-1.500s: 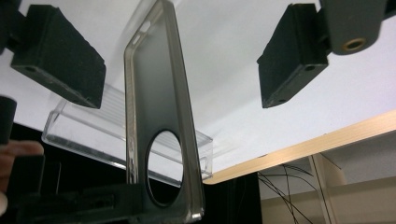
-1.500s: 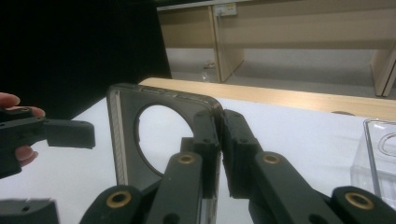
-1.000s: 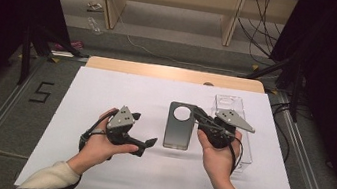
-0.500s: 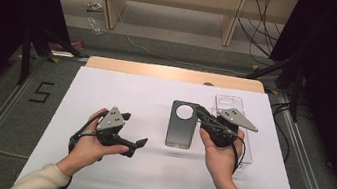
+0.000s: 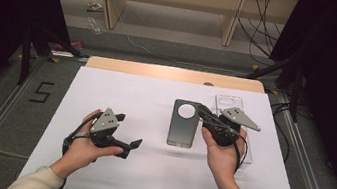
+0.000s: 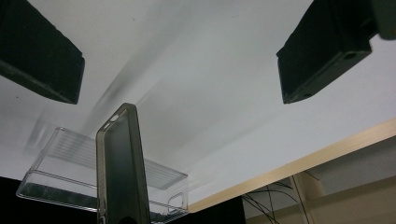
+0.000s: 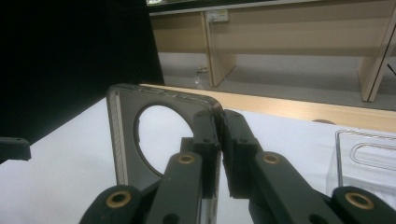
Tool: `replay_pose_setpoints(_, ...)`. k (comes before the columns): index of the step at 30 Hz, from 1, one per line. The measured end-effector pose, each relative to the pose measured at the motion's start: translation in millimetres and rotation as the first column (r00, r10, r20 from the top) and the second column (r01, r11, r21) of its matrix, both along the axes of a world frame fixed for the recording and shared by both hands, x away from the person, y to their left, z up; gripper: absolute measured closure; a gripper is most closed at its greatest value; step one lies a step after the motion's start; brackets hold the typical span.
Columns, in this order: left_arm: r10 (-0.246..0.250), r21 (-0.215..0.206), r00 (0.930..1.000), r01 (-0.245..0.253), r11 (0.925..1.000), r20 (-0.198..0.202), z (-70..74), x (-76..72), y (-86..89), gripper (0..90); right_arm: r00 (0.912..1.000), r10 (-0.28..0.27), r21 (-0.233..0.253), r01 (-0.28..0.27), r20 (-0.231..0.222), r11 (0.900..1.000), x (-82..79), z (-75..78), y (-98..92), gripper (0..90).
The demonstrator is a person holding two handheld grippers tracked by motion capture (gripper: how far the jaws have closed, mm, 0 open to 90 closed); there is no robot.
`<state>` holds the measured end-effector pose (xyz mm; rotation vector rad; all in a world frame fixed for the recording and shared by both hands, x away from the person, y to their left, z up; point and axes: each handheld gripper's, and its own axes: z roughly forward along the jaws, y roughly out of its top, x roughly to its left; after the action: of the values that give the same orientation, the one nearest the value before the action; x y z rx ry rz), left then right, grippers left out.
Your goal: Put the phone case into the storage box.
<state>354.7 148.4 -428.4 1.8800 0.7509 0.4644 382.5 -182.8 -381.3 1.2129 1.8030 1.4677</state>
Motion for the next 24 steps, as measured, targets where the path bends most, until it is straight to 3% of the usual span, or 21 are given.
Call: replay_pose_setpoints(24,0.03,0.013,0.9995,-0.03,0.9995,0.004,-2.9,-4.2,15.1,0.2,0.9998,-0.01,-0.008,0.011,0.015,1.0,1.9,5.9,-6.3,85.0)
